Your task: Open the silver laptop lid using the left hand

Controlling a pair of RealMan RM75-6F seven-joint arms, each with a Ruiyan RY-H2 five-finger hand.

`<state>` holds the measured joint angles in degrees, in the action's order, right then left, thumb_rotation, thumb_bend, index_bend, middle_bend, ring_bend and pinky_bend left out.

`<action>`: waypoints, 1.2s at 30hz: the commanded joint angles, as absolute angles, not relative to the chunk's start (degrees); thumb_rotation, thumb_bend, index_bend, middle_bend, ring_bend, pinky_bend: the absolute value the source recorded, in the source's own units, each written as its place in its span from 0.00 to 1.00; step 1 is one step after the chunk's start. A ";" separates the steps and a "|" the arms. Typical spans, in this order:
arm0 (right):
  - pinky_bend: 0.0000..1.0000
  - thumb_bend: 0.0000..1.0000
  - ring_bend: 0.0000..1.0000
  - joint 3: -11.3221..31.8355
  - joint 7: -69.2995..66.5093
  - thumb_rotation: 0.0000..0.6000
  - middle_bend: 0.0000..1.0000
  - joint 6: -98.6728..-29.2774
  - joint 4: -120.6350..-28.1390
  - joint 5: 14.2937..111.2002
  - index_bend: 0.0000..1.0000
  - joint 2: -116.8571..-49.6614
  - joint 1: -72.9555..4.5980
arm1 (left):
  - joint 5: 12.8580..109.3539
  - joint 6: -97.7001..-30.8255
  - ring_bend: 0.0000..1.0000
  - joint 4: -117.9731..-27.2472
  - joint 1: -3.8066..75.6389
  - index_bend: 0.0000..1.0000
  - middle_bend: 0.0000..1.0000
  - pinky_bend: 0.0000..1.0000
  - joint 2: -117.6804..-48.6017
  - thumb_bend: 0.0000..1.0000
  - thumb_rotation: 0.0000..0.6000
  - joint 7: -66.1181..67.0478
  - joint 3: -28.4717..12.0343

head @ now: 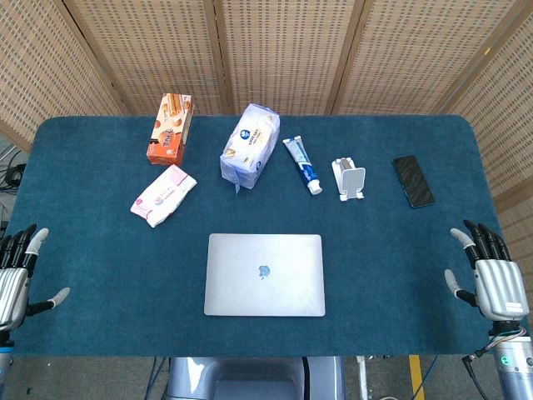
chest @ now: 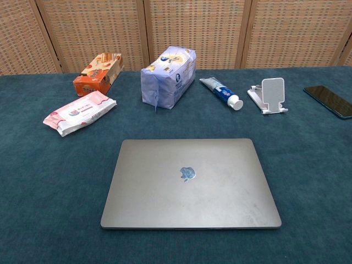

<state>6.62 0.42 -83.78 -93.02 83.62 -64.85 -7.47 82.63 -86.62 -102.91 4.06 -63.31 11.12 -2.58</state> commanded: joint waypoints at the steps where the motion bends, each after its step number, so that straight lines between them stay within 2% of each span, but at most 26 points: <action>1: 0.10 0.41 0.00 6.73 0.39 1.00 0.08 -83.67 -93.03 83.67 0.16 -64.87 -7.64 | 82.58 -86.41 0.00 -102.64 4.22 0.00 0.00 0.00 -63.43 0.17 0.92 11.23 -2.69; 14: 0.10 0.41 0.00 6.74 -0.39 1.00 0.08 -82.87 -93.27 85.05 0.16 -64.77 -8.71 | 84.74 -83.63 0.00 -101.53 7.26 0.00 0.00 0.00 -63.04 0.17 0.91 11.33 -3.74; 26: 0.10 0.41 0.00 5.98 0.09 1.00 0.08 -82.30 -94.65 88.03 0.16 -65.33 -10.08 | 91.72 -70.22 0.00 -106.93 18.26 0.00 0.00 0.00 -61.01 0.16 0.91 11.80 -4.47; 36: 0.10 0.41 0.00 5.02 1.79 1.00 0.08 -83.09 -96.06 89.11 0.16 -65.67 -9.62 | 89.75 -59.75 0.00 -111.99 26.81 0.00 0.00 0.00 -69.15 0.14 0.91 21.40 -6.32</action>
<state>5.08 1.72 -83.01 -95.99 89.03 -65.66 -9.67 90.89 -61.76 -111.00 24.97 -66.94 19.12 -5.80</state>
